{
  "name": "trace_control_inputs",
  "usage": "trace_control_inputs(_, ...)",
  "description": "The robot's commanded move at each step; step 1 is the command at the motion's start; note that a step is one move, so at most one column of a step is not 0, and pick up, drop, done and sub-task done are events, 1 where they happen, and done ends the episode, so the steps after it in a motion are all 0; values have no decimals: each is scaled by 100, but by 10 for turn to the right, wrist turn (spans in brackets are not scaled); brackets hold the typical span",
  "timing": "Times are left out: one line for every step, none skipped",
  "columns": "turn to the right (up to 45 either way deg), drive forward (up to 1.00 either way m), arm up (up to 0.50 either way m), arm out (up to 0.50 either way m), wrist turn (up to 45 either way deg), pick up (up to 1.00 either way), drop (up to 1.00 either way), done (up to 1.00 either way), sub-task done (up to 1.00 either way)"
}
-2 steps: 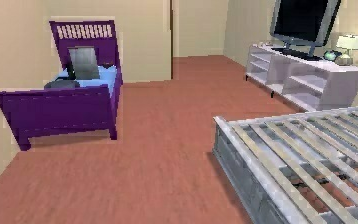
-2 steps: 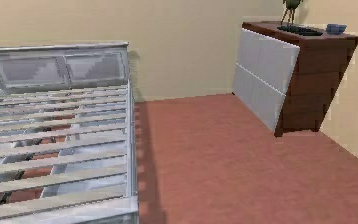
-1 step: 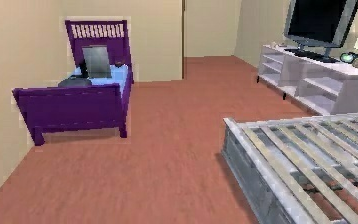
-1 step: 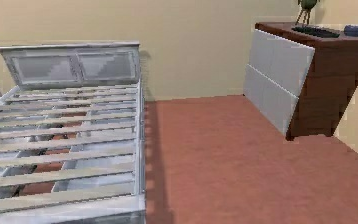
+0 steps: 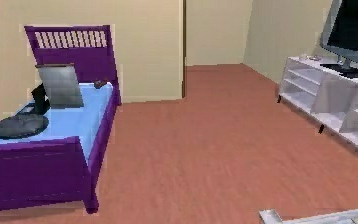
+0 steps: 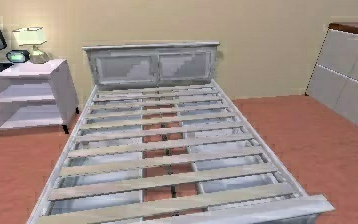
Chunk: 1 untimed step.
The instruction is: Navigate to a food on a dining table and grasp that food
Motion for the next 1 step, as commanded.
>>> trace_control_inputs(0, 95, 0, 0, 0, 0, 0, 0, 0)
